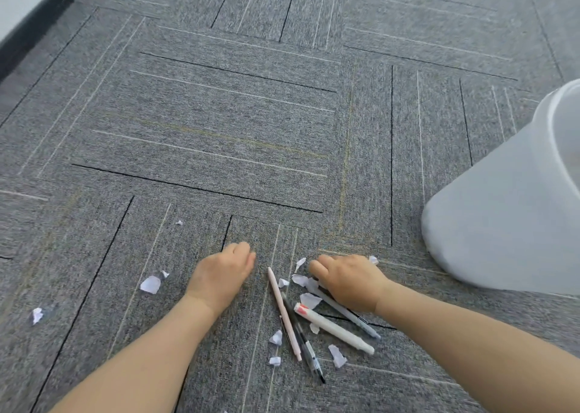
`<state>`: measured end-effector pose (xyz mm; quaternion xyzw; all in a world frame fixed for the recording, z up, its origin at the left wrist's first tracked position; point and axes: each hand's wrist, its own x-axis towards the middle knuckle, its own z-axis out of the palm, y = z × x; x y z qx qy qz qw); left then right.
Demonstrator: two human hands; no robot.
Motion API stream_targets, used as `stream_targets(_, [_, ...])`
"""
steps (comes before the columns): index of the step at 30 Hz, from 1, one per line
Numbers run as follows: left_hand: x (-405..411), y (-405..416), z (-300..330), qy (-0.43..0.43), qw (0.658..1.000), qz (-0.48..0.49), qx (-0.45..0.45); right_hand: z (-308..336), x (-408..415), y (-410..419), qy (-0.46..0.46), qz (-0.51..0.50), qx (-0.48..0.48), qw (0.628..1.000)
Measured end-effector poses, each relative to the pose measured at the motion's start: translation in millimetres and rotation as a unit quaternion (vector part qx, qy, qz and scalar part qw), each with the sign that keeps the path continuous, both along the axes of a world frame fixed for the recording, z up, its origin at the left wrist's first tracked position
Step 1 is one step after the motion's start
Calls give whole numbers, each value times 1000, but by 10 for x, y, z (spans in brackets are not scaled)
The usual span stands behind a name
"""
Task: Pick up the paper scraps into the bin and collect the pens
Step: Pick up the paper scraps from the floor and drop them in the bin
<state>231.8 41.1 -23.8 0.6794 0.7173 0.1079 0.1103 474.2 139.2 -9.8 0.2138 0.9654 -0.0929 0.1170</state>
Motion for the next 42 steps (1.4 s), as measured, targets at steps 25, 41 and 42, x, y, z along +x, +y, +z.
stream_targets(25, [2965, 2178, 2563, -445, 883, -141, -41, 2454, 1784, 679, 238, -691, 29, 682])
stream_targets(41, [-47, 307, 762, -189, 944, 264, 63, 1005, -1154, 139, 274, -215, -158, 924])
stream_targets(42, [-213, 56, 663, -157, 938, 305, 42, 835, -1332, 51, 237, -178, -174, 939])
